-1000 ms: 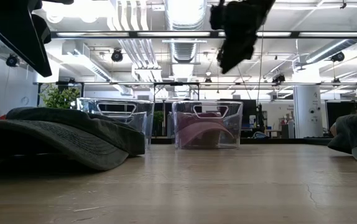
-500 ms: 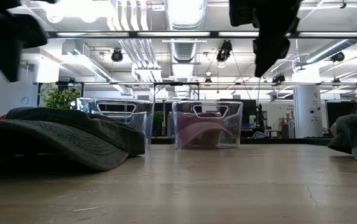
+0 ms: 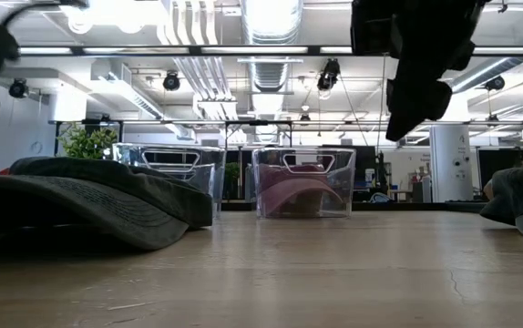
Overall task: Pick & Place hat
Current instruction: Put the left black cap into the left transparent bin
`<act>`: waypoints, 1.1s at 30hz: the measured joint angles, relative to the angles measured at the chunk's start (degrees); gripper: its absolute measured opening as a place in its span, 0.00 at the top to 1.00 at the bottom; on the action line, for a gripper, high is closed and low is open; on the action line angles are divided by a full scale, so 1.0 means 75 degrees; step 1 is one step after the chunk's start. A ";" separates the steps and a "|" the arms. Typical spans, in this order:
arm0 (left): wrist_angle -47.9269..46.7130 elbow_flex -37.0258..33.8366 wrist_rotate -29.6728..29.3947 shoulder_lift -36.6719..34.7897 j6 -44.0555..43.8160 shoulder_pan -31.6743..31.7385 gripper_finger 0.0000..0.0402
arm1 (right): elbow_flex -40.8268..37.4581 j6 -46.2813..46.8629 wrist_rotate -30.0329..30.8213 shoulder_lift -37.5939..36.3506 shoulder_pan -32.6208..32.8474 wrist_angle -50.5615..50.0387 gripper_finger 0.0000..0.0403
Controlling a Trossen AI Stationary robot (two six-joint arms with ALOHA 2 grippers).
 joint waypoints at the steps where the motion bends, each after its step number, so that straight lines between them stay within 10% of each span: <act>1: 0.0382 -0.0174 -0.0014 0.0122 -0.0009 0.0126 0.49 | -0.0046 0.0041 0.0065 0.0000 0.0066 0.0125 0.46; 14: 0.4003 0.0866 -0.1362 0.2223 0.1741 0.2252 0.49 | -0.0085 0.0252 0.0335 0.0000 0.0456 0.0410 0.46; 27: 0.0820 0.3633 -0.2609 0.2203 0.2905 0.2499 0.49 | -0.0612 0.0629 0.1763 -0.0420 0.1955 -0.0420 0.46; 33: 0.0742 0.3637 -0.4124 0.2086 0.3421 0.2576 0.49 | -0.1588 0.4880 0.1415 -0.0272 0.2099 0.1855 0.46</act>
